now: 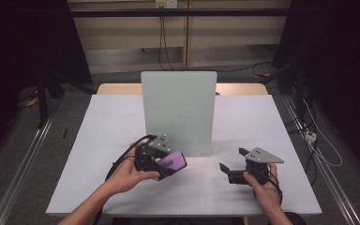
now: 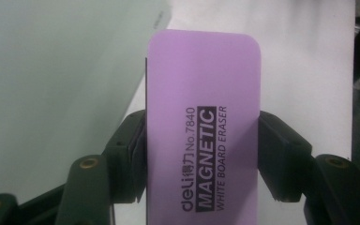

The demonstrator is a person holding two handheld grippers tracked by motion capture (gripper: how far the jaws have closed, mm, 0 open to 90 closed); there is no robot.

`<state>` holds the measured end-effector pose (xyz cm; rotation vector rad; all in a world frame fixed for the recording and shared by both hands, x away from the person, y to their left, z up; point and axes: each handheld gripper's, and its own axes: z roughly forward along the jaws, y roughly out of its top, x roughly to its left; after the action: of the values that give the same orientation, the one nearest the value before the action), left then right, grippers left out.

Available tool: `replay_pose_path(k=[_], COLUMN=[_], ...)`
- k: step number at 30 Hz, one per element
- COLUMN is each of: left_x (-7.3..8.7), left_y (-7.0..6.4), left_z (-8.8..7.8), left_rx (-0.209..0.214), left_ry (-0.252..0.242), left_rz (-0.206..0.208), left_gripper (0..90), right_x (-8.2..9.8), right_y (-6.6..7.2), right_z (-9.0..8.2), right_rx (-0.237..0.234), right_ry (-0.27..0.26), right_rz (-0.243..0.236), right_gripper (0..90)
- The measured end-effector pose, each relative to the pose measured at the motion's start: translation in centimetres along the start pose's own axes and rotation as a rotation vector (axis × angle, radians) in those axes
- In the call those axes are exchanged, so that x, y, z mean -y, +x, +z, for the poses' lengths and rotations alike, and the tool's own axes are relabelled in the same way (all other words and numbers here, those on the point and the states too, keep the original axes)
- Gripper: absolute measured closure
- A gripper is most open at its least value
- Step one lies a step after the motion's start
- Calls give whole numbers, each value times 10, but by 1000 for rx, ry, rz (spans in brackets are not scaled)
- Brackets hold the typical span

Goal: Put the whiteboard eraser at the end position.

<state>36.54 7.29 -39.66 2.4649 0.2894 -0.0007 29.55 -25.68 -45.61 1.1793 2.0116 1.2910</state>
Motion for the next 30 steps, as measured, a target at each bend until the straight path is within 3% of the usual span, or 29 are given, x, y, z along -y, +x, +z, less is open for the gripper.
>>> replay_pose_path(k=[1, 2, 7, 10, 12, 16, 17, 18, 19, 21, 22, 23, 24, 25, 27, 28, 29, 30], left_x=[-2, -1, -3, -5, -6, -8, -9, -11, -11, -13, -14, -14, -14, -14, -12, -13, -11, -12], left_y=[-2, -2, -5, -8, -9, -14, -14, -15, -15, -14, -12, -12, -11, -11, -9, -8, -8, -9], left_z=[1, 4, 11, 15, 18, 25, 27, 28, 31, 33, 33, 36, 38, 40, 46, 46, 50, 50], left_rx=[-32, 14, 40, 34, 62, 63, 73, 54, 73, 75, 98, 76, 80, 73, 98, 97, 112, 103], left_ry=[32, 8, 32, 27, 42, 48, 57, 89, 63, 69, 80, 77, 75, 102, 78, 101, 71, 90], left_rz=[2, 0, 15, 18, 23, 20, 24, 35, 27, 30, 33, 32, 23, 28, 11, 14, -2, 11], left_gripper=[408, 407, 407, 407, 407, 407, 407, 407, 407, 407, 407, 407, 407, 407, 406, 406, 407, 406], right_x=[0, 0, 0, 0, -1, -1, -1, -1, -2, -2, -2, -2, -1, -1, -1, -1, -1, -1], right_y=[0, 0, 0, 0, 0, 2, 2, 2, 2, 2, 2, 2, 2, 2, 2, 2, 2, 2], right_z=[0, 0, 1, 1, 1, 0, 1, 1, 1, 1, 1, 1, 1, 2, 2, 2, 1, 1], right_rx=[1, 3, 2, 6, 6, 7, 9, 10, 11, 9, 9, 8, 10, 9, 10, 8, 8, 8], right_ry=[0, -1, 1, 3, 1, 2, 0, 1, 2, 3, 3, 3, 5, 4, 4, 4, 4, 3], right_rz=[3, 6, -1, 3, 0, 0, 0, 1, 2, -3, -4, -4, -1, -2, -3, -4, -6, -4], right_gripper=[56, 56, 56, 56, 56, 56, 56, 56, 56, 56, 56, 56, 56, 56, 56, 56, 56, 56])
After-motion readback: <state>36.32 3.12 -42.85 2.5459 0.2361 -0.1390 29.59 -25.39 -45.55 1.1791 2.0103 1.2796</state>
